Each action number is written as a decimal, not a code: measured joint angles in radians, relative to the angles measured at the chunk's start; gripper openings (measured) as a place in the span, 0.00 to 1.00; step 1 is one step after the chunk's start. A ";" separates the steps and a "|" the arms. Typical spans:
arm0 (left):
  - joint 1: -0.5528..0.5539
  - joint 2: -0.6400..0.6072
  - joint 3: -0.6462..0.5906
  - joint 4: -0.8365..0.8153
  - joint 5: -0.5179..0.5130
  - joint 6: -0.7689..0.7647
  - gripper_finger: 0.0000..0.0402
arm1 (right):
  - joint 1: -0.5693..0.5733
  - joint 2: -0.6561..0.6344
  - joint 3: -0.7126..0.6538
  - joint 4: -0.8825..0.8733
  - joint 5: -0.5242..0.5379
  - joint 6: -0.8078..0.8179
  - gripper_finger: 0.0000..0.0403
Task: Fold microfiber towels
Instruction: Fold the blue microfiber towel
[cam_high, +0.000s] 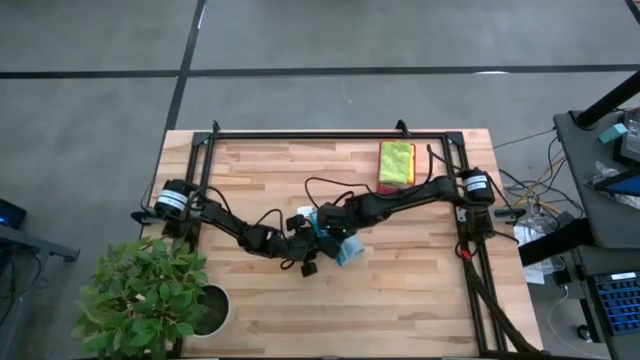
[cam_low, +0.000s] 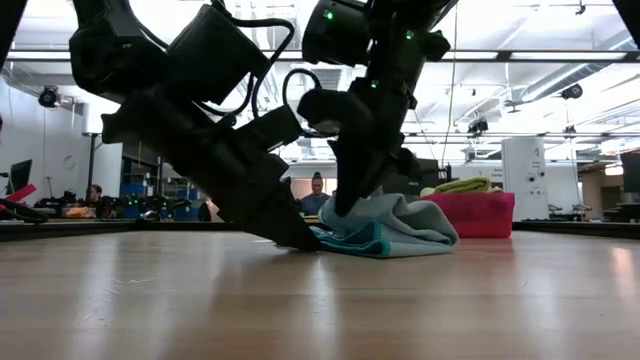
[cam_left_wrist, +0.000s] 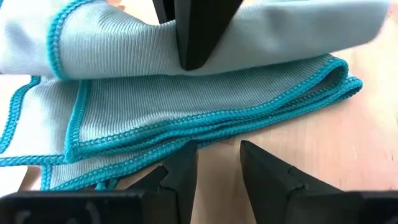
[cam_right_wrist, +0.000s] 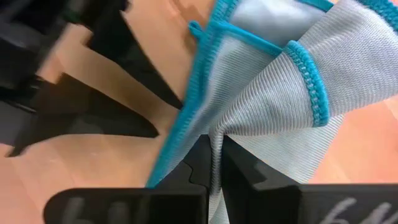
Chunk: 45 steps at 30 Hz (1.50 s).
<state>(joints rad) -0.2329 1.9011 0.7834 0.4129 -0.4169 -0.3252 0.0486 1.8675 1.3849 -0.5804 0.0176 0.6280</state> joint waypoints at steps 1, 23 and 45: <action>0.000 0.000 0.000 0.000 0.000 0.000 0.27 | 0.003 0.000 0.000 0.011 0.000 0.000 0.03; -0.008 -0.038 -0.003 -0.036 0.042 0.002 0.27 | 0.017 -0.004 -0.002 0.087 0.000 -0.050 0.41; 0.012 -0.260 0.000 -0.208 -0.014 0.149 0.27 | 0.170 -0.173 -0.295 0.367 0.059 -0.280 0.03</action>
<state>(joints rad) -0.2206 1.6408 0.7837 0.2054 -0.4309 -0.1761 0.2188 1.6943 1.0896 -0.2131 0.0761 0.3483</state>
